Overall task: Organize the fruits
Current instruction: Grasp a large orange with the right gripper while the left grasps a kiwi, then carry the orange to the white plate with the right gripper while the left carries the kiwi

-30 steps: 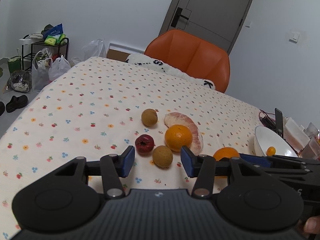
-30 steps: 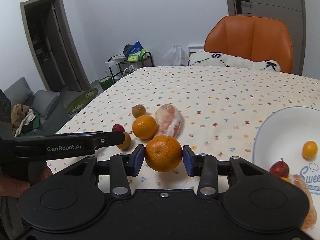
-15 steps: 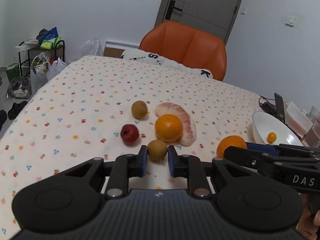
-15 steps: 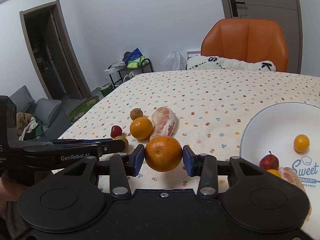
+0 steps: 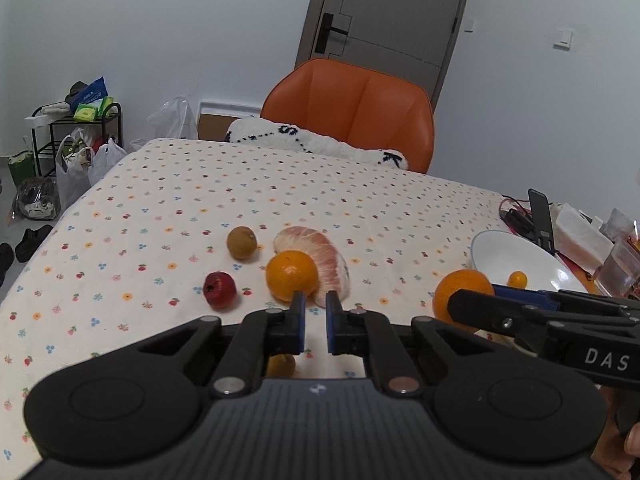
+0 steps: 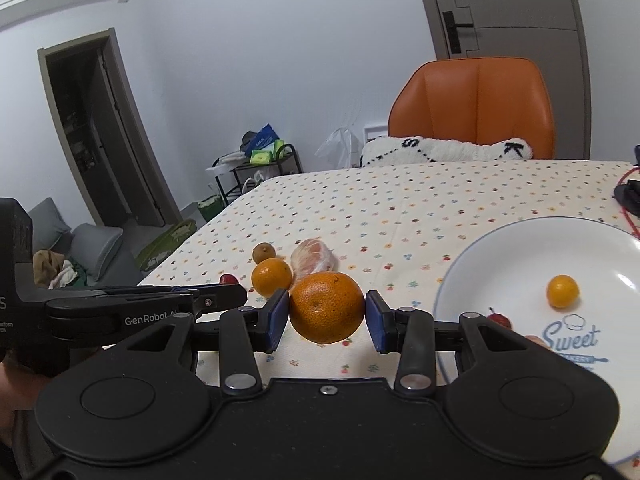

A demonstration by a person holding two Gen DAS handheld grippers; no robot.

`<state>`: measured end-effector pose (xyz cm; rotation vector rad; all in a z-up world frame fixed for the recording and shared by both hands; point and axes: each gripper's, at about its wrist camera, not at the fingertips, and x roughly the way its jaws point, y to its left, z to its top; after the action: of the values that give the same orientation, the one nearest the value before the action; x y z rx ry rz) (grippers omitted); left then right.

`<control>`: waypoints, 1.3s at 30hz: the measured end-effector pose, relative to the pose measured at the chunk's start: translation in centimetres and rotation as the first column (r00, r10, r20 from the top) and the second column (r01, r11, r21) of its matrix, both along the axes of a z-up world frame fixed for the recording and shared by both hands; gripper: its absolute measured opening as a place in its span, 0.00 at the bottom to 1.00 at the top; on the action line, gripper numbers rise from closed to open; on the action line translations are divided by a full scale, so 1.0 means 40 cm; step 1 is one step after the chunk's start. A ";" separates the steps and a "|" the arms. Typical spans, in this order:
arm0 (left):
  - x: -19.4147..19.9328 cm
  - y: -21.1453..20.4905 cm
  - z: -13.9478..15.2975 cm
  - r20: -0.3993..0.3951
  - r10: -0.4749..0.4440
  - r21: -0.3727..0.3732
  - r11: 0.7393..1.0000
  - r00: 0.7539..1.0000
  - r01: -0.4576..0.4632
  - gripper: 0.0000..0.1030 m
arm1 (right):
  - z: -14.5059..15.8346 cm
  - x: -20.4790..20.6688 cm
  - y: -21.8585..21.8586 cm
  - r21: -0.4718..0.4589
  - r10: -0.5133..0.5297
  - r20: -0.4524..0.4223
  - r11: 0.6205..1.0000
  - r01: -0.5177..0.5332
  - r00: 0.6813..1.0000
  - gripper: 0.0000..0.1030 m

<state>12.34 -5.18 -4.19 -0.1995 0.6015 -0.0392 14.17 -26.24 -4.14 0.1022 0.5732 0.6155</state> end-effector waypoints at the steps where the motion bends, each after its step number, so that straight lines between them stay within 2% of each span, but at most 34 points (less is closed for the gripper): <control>1: 0.000 -0.004 0.000 -0.004 0.001 0.003 1.000 1.000 -0.001 0.08 | 0.000 -0.002 -0.005 0.003 -0.005 0.000 1.000 0.005 1.000 0.38; 3: 0.001 -0.010 0.000 -0.018 0.014 0.012 1.000 1.000 -0.013 0.09 | -0.003 -0.006 -0.018 0.009 -0.011 -0.001 1.000 0.011 1.000 0.38; 7: -0.005 -0.003 -0.004 -0.034 0.032 0.017 0.999 0.999 -0.031 0.19 | -0.013 -0.007 -0.031 0.018 -0.020 -0.011 1.000 0.020 1.000 0.38; 9: -0.004 0.001 -0.011 -0.049 0.049 0.025 0.999 0.998 -0.048 0.39 | -0.019 -0.004 -0.032 0.018 -0.021 -0.017 1.000 0.022 1.000 0.38; 11: -0.009 0.007 -0.016 -0.035 0.066 0.028 0.997 0.997 -0.065 0.52 | -0.022 -0.006 -0.030 0.018 -0.020 -0.017 1.000 0.020 1.000 0.38; 13: -0.007 0.011 -0.020 -0.028 0.071 0.031 0.997 0.997 -0.070 0.57 | -0.024 -0.002 -0.027 0.015 -0.021 -0.020 1.000 0.022 1.000 0.38; 24: -0.019 -0.004 -0.054 -0.074 0.021 0.025 0.999 0.997 -0.019 0.56 | -0.041 0.003 -0.029 0.013 -0.038 -0.038 0.999 0.039 0.999 0.39; 26: -0.027 -0.004 -0.061 -0.081 0.017 0.028 1.000 0.997 -0.014 0.51 | -0.044 0.003 -0.024 0.017 -0.035 -0.040 0.999 0.036 0.999 0.38; 30: -0.032 -0.006 -0.065 -0.089 0.026 0.055 0.998 0.996 -0.022 0.26 | -0.050 -0.004 -0.022 0.017 -0.027 -0.045 0.999 0.028 0.999 0.38; 31: -0.031 -0.005 -0.064 -0.095 0.020 0.048 0.999 0.995 -0.016 0.23 | -0.049 -0.006 -0.022 0.017 -0.027 -0.044 0.999 0.028 0.999 0.38; 39: -0.024 -0.034 -0.039 -0.064 -0.006 0.048 0.999 0.998 0.009 0.23 | -0.026 -0.018 -0.060 0.035 -0.059 -0.018 0.998 0.059 0.998 0.38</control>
<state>11.36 -6.54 -5.76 -0.1524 0.6663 -0.0260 13.44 -28.66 -5.18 0.1571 0.5739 0.5677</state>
